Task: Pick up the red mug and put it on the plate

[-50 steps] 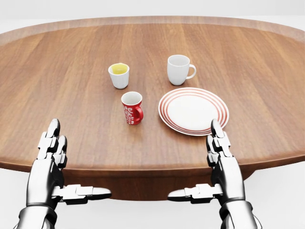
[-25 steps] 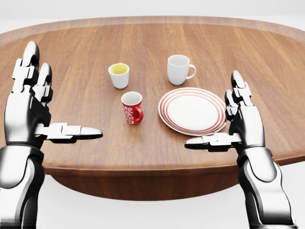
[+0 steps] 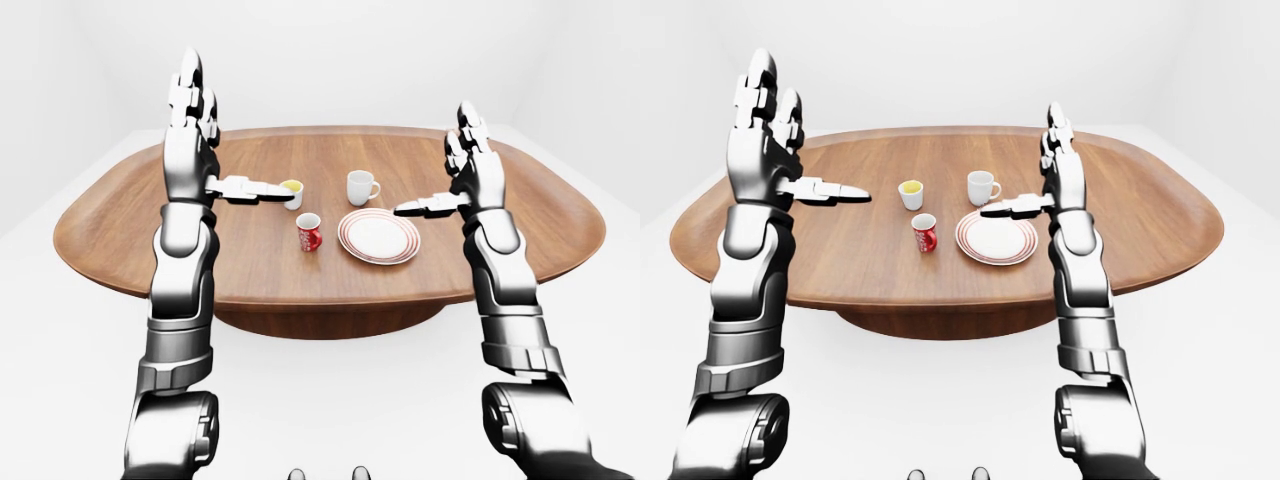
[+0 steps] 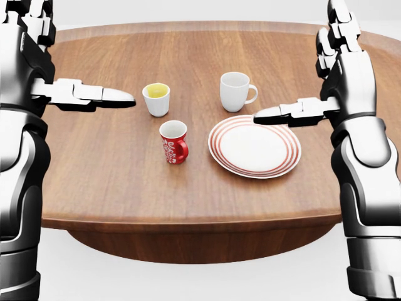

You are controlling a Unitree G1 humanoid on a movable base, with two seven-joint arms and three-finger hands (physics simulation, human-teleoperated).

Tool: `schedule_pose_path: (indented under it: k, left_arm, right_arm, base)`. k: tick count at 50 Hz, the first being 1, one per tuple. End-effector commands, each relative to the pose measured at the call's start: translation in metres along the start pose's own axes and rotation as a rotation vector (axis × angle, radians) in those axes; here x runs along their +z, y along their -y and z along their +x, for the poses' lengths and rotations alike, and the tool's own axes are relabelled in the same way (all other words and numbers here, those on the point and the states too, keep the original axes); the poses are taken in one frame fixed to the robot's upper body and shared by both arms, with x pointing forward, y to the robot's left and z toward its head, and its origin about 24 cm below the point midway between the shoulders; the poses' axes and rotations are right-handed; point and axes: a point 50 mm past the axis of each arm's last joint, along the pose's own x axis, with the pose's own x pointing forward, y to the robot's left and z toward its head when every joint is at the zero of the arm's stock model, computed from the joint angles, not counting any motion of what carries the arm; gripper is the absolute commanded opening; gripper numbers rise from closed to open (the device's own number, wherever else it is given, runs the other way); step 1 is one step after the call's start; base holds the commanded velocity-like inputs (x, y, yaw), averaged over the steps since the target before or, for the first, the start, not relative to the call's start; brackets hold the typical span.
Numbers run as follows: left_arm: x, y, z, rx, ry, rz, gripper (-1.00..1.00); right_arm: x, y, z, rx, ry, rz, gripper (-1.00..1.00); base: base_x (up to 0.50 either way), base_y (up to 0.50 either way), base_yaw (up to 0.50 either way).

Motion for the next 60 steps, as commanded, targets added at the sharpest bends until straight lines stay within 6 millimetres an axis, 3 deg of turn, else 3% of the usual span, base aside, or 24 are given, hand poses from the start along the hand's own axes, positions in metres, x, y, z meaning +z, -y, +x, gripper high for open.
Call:
schedule_pose_path:
  k: [1, 32, 60]
  left_arm:
    - [0.018, 0.003, 0.012, -0.007, 0.063, 0.014, 1.00]
    - [0.017, -0.001, 0.014, -0.002, 0.057, 0.022, 1.00]
    - [0.014, -0.004, 0.013, 0.003, 0.045, 0.023, 1.00]
  right_arm:
    - [0.032, 0.002, 0.014, 0.013, 0.102, -0.038, 1.00]
    - [0.018, -0.007, 0.018, 0.051, 0.038, -0.061, 1.00]
    - [0.011, -0.008, 0.017, 0.059, 0.013, -0.061, 1.00]
  base:
    - [0.00, 0.00, 0.00]
    - [0.00, 0.00, 0.00]
    - [0.23, 0.00, 0.00]
